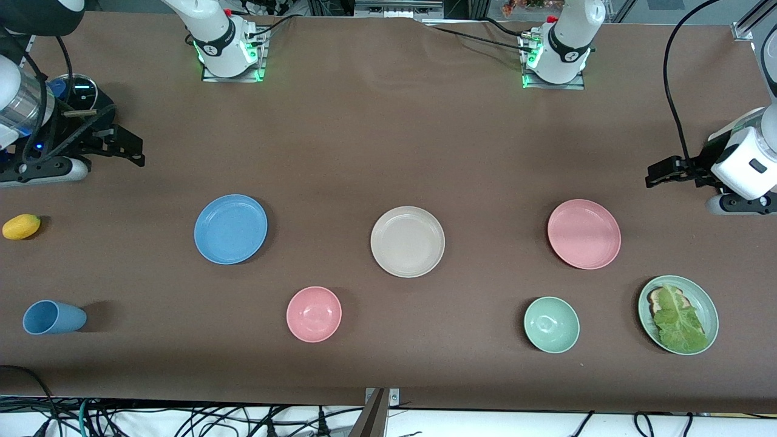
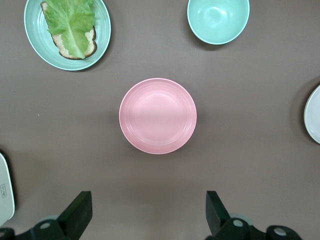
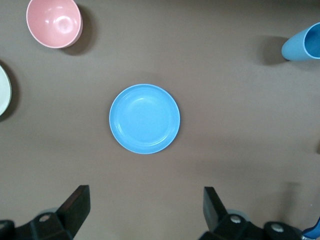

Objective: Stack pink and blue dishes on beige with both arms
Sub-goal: 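Reach the pink plate with the left gripper while the right gripper reaches the blue plate, then carry the gripped pink plate onto the beige plate with the left gripper, then release the pink plate with the left gripper and withdraw it, then lift the blue plate with the right gripper while the left gripper returns home, then lower the blue plate onto the pink plate and open the right gripper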

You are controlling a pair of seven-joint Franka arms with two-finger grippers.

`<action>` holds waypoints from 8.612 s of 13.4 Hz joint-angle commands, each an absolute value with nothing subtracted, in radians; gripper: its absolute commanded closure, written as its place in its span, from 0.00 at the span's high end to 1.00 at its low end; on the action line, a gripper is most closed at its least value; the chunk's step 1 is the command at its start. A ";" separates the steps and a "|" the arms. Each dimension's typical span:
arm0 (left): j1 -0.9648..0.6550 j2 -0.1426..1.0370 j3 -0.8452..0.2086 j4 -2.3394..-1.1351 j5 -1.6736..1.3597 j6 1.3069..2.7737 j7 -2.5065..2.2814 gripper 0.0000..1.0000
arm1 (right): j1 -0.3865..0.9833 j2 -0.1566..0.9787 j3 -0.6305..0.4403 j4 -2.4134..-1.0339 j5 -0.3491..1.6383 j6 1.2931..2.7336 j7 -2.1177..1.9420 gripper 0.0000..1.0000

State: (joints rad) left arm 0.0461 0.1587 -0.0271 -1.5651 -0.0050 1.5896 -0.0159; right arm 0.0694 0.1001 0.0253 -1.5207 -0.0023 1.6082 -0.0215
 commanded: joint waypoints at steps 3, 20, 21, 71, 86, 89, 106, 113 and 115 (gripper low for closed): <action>0.041 0.334 -0.026 -1.482 0.011 1.586 -0.020 1.00 | 0.046 0.121 0.026 -1.502 -0.009 1.618 -0.020 1.00; 0.204 0.578 -0.025 -1.847 0.069 2.293 0.107 1.00 | -0.008 0.239 0.028 -1.522 0.018 1.712 -0.017 1.00; 0.203 0.593 -0.028 -1.845 0.069 2.293 0.109 0.97 | -0.005 0.242 0.029 -1.526 0.014 1.721 -0.017 1.00; -0.138 0.673 -0.281 -1.476 0.004 2.031 -0.688 1.00 | -0.008 0.448 0.018 -2.025 -0.017 2.446 -0.043 0.00; 0.162 0.517 -0.279 -1.473 0.175 1.686 -0.331 1.00 | 0.283 0.445 0.110 -1.513 0.041 1.928 0.268 0.00; 0.190 0.463 -0.279 -1.473 0.179 1.617 -0.330 1.00 | 0.394 0.495 0.109 -1.490 0.071 1.998 0.450 0.00; 0.020 0.032 -0.021 -1.652 -0.017 1.520 -0.161 1.00 | 0.629 0.690 0.101 -1.489 0.058 2.305 0.819 0.00; 0.021 0.029 -0.014 -1.647 -0.006 1.480 0.018 1.00 | 0.627 0.724 0.086 -1.470 0.057 2.361 0.805 0.00; 0.025 0.029 -0.014 -1.647 0.002 1.473 0.054 1.00 | 0.627 0.739 0.084 -1.453 0.055 2.361 0.807 0.00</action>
State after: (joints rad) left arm 0.0246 0.0544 -0.0175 -1.6282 0.0064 1.4842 -0.0008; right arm 0.6265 0.7049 0.0846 -1.5072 0.0590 2.3602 0.8156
